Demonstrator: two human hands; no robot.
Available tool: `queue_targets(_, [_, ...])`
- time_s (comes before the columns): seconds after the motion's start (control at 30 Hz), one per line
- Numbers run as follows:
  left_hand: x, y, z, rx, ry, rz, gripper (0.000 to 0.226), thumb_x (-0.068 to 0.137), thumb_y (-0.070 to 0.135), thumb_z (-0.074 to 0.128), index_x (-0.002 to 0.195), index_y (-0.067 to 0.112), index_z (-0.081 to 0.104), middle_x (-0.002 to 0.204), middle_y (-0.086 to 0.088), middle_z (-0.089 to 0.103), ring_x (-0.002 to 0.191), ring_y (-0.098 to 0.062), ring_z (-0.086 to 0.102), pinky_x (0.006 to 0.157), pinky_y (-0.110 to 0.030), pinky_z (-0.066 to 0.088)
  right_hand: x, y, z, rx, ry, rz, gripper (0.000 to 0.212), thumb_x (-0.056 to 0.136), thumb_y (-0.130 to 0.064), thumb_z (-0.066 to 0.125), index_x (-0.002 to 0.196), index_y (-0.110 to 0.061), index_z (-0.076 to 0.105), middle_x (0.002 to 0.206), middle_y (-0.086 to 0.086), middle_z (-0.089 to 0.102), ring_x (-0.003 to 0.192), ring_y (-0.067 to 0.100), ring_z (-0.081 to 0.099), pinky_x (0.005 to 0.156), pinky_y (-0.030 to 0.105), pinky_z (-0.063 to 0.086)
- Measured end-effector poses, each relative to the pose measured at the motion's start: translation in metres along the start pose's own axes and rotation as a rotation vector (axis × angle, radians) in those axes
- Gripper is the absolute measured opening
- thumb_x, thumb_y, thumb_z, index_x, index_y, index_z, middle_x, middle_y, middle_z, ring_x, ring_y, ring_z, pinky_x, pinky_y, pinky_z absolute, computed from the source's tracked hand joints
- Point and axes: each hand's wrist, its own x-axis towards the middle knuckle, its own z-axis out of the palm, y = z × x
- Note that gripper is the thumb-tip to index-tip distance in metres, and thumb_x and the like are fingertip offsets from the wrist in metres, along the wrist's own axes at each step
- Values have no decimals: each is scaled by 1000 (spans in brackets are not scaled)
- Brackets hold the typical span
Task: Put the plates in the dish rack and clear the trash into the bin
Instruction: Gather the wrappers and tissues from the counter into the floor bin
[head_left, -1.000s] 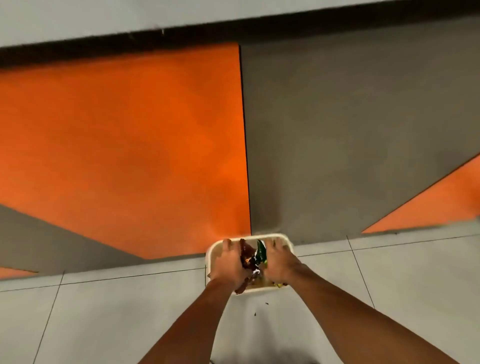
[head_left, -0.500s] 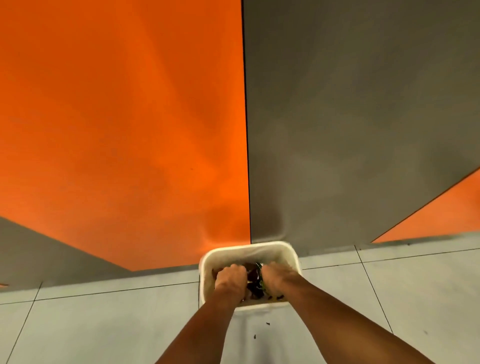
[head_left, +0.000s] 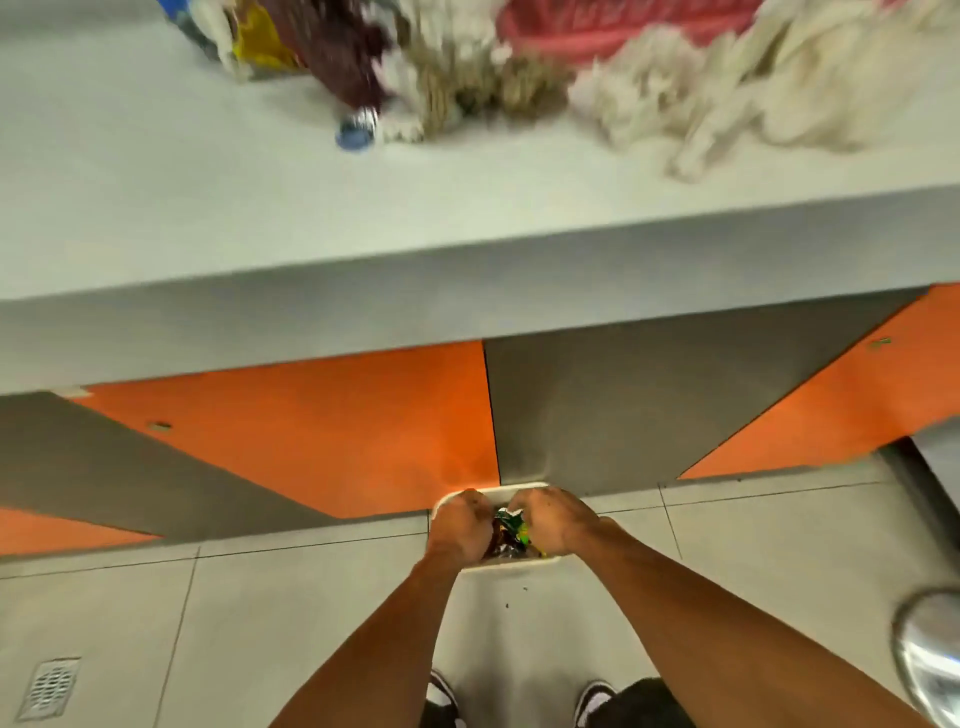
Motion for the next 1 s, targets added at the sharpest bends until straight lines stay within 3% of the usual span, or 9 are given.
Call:
queue_targets(0.13, [-76,52,-46,-227,58,11,14,97,22,60,104,24,72,105,-1,75,93,-16,70,79,-25,54,-86,-31,-67,119,21,-53,42,97,-3,51,130,-26,63,115,5,70,91,20,62,70,23,44])
queue_targets(0.2, [-112,84,-70,-286,103,51,13,100,26,59,104,24,71,101,1,76,87,-14,69,74,-24,52,-125,-45,-101,186,78,-75,39,100,-6,50,129,-29,63,113,2,70,86,17,60,66,24,45])
queue_targets(0.33, [-191,166,-132,-384,178,174,14,102,28,53,101,32,67,98,9,71,89,-7,66,78,-24,51,-212,-67,-173,377,241,-108,26,105,-23,47,117,-36,65,108,-7,72,91,16,67,85,41,58])
queue_targets(0.43, [-238,220,-176,-438,247,257,16,102,26,54,100,35,66,93,15,71,88,1,65,79,-18,48,-270,-74,-223,550,412,-178,24,104,-20,51,116,-31,69,106,-12,73,99,9,68,93,36,55])
queue_targets(0.63, [-289,304,-242,-590,317,382,16,101,31,55,101,31,71,85,11,73,87,-8,68,84,-31,54,-344,-71,-318,710,599,-265,20,106,-32,50,118,-33,66,98,-11,74,98,-1,67,88,26,54])
queue_targets(0.77, [-306,344,-275,-639,334,479,18,102,27,54,104,25,72,87,6,74,84,-10,68,81,-30,56,-366,-76,-365,738,652,-321,20,106,-37,48,117,-36,64,102,-14,72,101,-7,65,84,16,50])
queue_targets(1.0, [-284,421,-345,-576,315,697,16,99,31,56,103,33,71,94,10,74,90,-9,69,81,-30,57,-380,-65,-463,743,830,-387,21,104,-38,52,122,-35,64,110,-14,71,104,-2,66,84,17,54])
